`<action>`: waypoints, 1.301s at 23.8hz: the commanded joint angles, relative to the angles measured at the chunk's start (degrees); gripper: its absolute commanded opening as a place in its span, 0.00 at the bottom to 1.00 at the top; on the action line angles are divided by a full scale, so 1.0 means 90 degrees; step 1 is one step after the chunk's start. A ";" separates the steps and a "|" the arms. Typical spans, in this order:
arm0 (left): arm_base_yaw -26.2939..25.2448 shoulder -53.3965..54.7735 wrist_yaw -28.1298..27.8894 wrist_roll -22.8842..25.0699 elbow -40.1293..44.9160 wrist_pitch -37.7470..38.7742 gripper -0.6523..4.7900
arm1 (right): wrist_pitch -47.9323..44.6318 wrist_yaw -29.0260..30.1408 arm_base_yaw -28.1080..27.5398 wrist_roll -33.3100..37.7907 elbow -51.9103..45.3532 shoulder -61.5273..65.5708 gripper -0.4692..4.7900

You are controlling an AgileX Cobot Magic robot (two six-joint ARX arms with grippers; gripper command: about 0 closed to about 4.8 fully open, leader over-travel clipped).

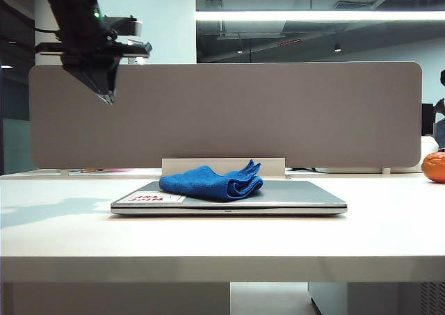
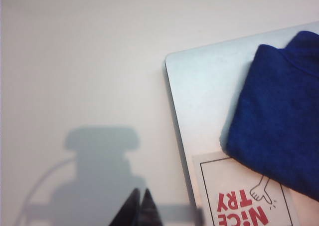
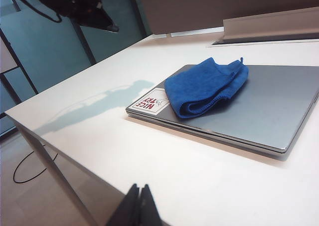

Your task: Pick up the blue rag and put it over the laptop.

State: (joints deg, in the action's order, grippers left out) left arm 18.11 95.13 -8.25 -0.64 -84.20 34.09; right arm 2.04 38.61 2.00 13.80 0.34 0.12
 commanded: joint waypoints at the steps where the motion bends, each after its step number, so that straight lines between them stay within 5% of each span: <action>1: 0.0002 -0.0576 0.0090 0.0092 0.0619 -0.0374 0.11 | -0.0061 -0.0019 0.0002 -0.0036 -0.0027 -0.0015 0.08; 11: 0.0005 -0.2667 0.0369 -0.0041 0.3079 -0.1673 0.11 | -0.0063 -0.0012 0.0005 -0.0036 -0.0027 -0.0015 0.08; 22: 0.0005 -0.5115 0.0512 -0.0678 0.5139 -0.1994 0.11 | -0.0063 -0.0012 0.0005 -0.0036 -0.0027 -0.0015 0.08; 31: 0.0005 -0.6487 0.0614 -0.0979 0.5795 -0.1637 0.11 | -0.0063 -0.0012 0.0005 -0.0036 -0.0027 -0.0015 0.08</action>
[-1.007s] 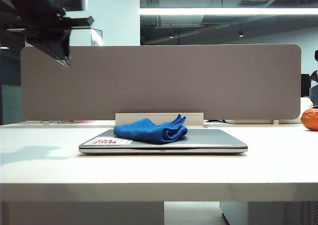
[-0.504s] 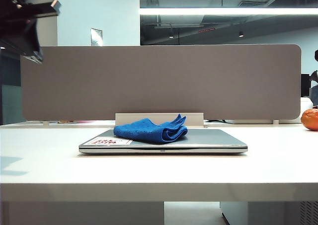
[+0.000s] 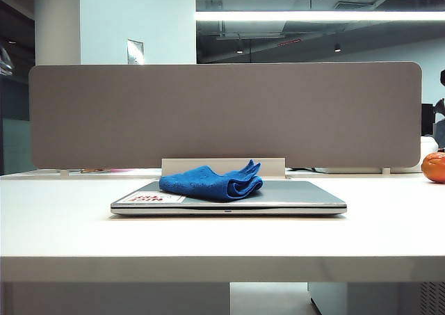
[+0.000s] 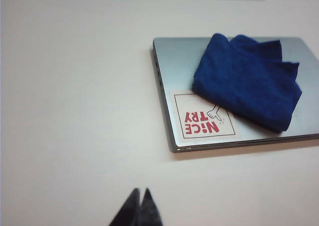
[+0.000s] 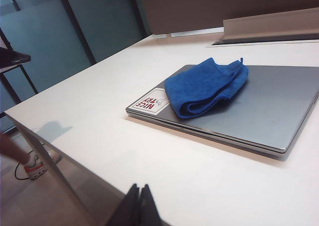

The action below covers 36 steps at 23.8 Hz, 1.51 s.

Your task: Pick up the blue rag and put it over the laptop.

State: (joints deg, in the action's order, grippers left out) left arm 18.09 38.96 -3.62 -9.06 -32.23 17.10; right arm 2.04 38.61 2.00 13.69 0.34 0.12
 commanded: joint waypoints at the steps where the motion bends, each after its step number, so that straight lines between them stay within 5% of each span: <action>1: 0.0007 -0.0345 0.0097 -0.0046 0.0019 0.0381 0.11 | -0.0063 -0.0012 0.0005 -0.0024 -0.0027 -0.0015 0.08; 10: 0.0007 -0.0544 0.0085 0.0066 0.0019 0.0602 0.11 | -0.0063 -0.0012 0.0002 -0.0024 -0.0027 -0.0015 0.08; 14: 0.0466 -0.0821 -0.1345 0.0342 0.0070 0.0381 0.11 | -0.0063 -0.0005 0.0007 -0.0024 -0.0027 -0.0012 0.08; 23: 0.0466 -0.0743 -0.1430 0.0321 0.0272 0.0236 0.11 | -0.0063 -0.0007 -0.0005 -0.0024 -0.0027 -0.0015 0.08; 30: -0.0627 -0.0884 -0.0578 0.0291 0.1423 -0.1200 0.11 | -0.0063 -0.0002 0.0000 -0.0024 -0.0027 -0.0015 0.08; 36: -0.1285 -0.1394 -0.0520 0.0316 0.2174 -0.1654 0.11 | -0.0063 -0.0005 0.0002 -0.0024 -0.0027 -0.0015 0.08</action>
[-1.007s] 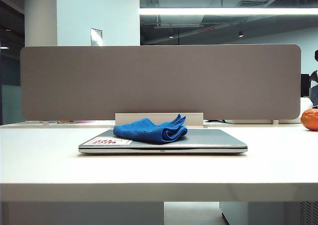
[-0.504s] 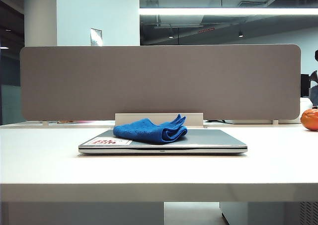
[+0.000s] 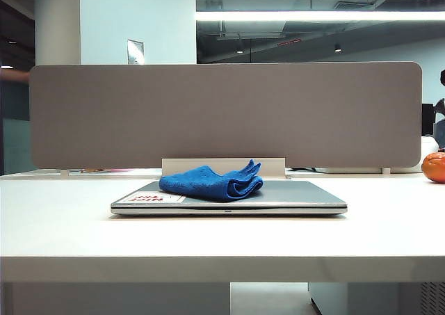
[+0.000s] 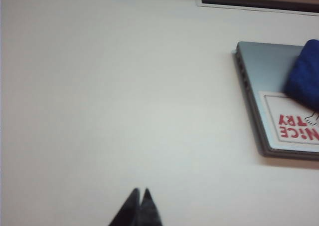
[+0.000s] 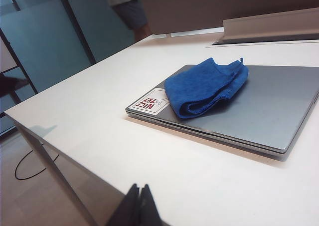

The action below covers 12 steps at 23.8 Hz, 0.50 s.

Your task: Pick up the blue rag and put it over the laptop.

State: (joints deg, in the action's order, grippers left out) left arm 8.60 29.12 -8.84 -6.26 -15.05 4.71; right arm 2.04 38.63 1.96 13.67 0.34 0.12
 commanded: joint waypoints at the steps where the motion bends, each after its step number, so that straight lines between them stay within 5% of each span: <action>1: -0.0330 -0.0440 0.0075 0.0002 0.0386 -0.0359 0.11 | -0.0063 -0.0015 0.0002 -0.0022 -0.0027 -0.0015 0.08; 12: -0.1362 -0.2030 0.1003 0.0036 0.1622 -0.0743 0.11 | -0.0063 -0.0015 0.0002 -0.0022 -0.0027 -0.0015 0.08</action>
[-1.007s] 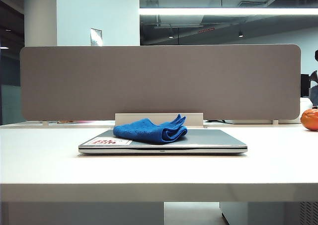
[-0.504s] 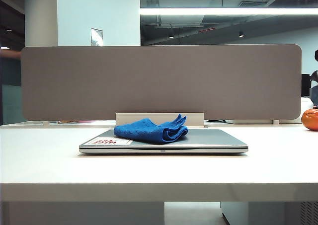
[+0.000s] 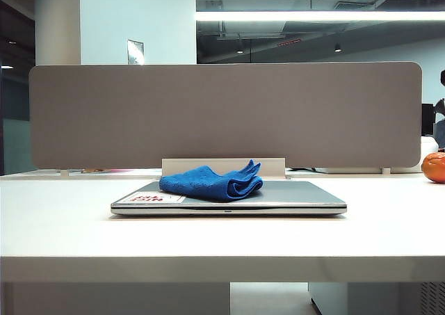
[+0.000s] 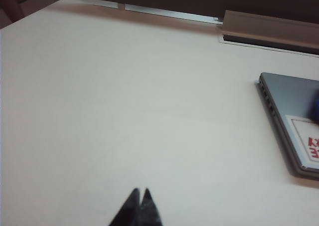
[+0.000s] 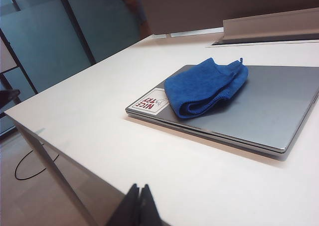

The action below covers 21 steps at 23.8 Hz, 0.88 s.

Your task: Pick up the blue rag and put it over the laptop.

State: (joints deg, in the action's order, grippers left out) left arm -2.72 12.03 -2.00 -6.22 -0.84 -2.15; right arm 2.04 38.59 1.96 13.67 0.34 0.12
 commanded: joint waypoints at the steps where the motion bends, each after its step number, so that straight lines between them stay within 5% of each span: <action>1: -0.0138 -0.0172 0.0248 0.0034 0.0044 0.0046 0.11 | -0.0063 -0.0010 0.0002 -0.0022 -0.0027 -0.0015 0.08; 21: -0.0063 -0.1311 0.0253 0.0308 0.0044 0.0867 0.11 | -0.0066 -0.0007 0.0002 -0.0022 -0.0027 -0.0015 0.08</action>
State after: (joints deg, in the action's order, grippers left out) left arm -3.38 0.25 -0.01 -3.66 -0.27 6.26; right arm 2.07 38.59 1.93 13.67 0.34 0.12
